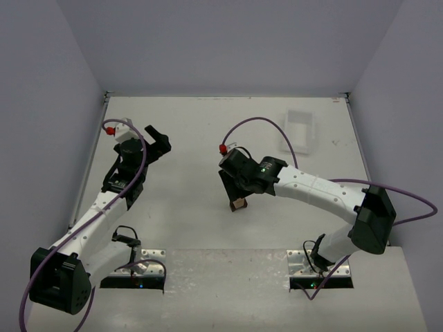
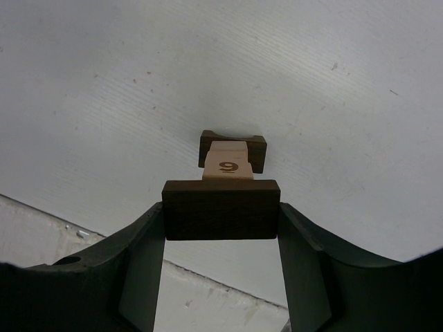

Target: Build the wood block tower

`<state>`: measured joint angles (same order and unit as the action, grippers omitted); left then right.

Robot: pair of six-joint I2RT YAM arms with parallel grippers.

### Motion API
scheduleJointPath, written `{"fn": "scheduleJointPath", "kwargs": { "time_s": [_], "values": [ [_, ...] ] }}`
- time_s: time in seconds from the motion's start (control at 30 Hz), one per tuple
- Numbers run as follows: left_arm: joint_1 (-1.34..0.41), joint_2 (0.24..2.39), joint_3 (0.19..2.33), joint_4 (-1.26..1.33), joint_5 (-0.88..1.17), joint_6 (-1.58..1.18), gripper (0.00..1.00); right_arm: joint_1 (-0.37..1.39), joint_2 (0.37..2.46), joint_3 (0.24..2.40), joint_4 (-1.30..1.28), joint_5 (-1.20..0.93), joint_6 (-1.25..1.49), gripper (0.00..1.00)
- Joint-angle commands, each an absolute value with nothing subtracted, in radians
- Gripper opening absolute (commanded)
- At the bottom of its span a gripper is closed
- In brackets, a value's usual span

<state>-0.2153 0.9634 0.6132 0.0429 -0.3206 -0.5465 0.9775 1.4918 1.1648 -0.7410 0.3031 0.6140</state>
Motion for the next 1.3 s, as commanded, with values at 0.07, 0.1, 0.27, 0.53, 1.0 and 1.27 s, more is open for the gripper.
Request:
{"fn": "scheduleJointPath", "kwargs": {
  "time_s": [0.07, 0.1, 0.27, 0.53, 1.0, 1.27],
  "values": [
    [-0.216, 0.952, 0.626, 0.077, -0.318, -0.538, 1.00, 0.983, 1.485, 1.158, -0.727, 0.328, 0.634, 0.43],
    [-0.215, 0.951, 0.626, 0.077, -0.319, -0.538, 1.00, 0.983, 1.485, 1.157, -0.727, 0.325, 0.634, 0.43],
    [-0.215, 0.951, 0.624, 0.077, -0.317, -0.540, 1.00, 0.983, 1.493, 1.159, -0.730, 0.329, 0.634, 0.45],
    [-0.215, 0.949, 0.624, 0.078, -0.310, -0.537, 1.00, 0.983, 1.500, 1.166, -0.733, 0.320, 0.635, 0.48],
    [-0.215, 0.943, 0.623, 0.079, -0.307, -0.537, 1.00, 0.983, 1.504, 1.174, -0.738, 0.311, 0.629, 0.70],
    [-0.215, 0.945, 0.623, 0.084, -0.296, -0.534, 1.00, 0.983, 1.500, 1.186, -0.730, 0.300, 0.607, 0.99]
  ]
}}
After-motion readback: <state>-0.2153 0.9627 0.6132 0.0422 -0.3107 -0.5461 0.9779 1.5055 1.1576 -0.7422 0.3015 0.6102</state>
